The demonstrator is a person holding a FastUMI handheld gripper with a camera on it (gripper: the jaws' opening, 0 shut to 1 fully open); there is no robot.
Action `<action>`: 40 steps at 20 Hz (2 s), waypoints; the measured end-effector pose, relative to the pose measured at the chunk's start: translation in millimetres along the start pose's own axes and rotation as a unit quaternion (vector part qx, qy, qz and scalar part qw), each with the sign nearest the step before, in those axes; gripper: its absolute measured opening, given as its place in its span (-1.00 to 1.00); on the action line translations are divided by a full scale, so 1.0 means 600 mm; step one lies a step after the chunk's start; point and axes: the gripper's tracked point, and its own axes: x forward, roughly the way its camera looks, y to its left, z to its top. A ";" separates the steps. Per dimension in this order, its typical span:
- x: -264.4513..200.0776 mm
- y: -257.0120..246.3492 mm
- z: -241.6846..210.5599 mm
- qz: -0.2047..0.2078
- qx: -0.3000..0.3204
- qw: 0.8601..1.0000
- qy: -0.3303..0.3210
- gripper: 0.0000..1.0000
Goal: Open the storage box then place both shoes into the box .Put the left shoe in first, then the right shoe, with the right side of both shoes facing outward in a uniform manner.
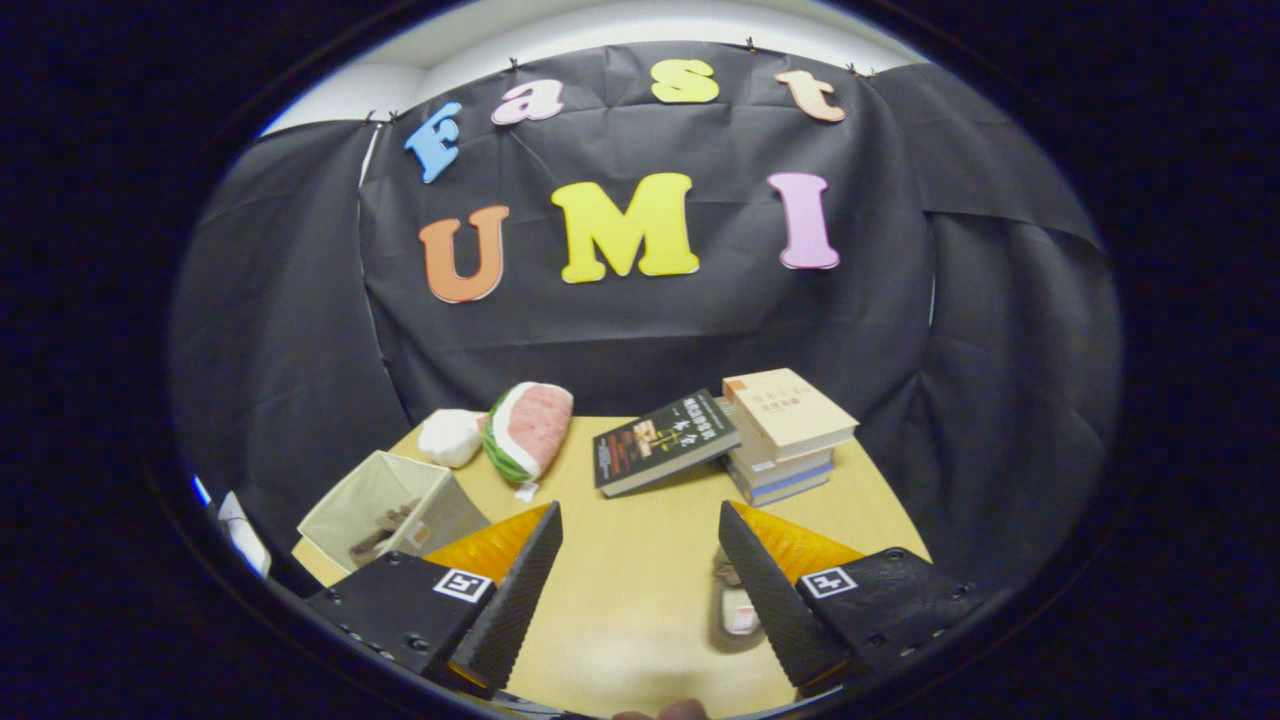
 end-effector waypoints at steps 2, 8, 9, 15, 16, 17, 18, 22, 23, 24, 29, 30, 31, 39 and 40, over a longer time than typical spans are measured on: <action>0.004 -0.063 -0.026 -0.018 0.001 1.000 0.011 0.92; 0.089 -0.173 -0.162 -0.035 0.008 0.994 0.104 0.92; 0.104 -0.181 -0.187 -0.035 0.011 0.992 0.124 0.93; 0.206 -0.211 -0.296 -0.035 0.020 0.977 0.209 0.93; 0.219 -0.214 -0.308 -0.036 0.025 0.974 0.220 0.93; 0.231 -0.218 -0.319 -0.037 0.029 0.972 0.230 0.92; 0.240 -0.218 -0.325 -0.036 0.035 0.970 0.239 0.73; 0.257 -0.214 -0.336 -0.033 0.063 0.964 0.255 -0.04; 0.257 -0.212 -0.334 -0.036 0.063 0.964 0.255 -0.15; 0.258 -0.217 -0.333 -0.046 0.060 0.964 0.255 -0.45; 0.259 -0.224 -0.331 -0.063 0.120 0.955 0.263 -0.99; 0.258 -0.223 -0.330 -0.066 0.131 0.954 0.263 -0.99; 0.254 -0.220 -0.327 -0.066 0.145 0.951 0.265 -0.99; 0.190 -0.110 -0.237 -0.047 0.186 0.951 0.241 -1.00; 0.179 -0.088 -0.217 -0.046 0.190 0.953 0.233 -1.00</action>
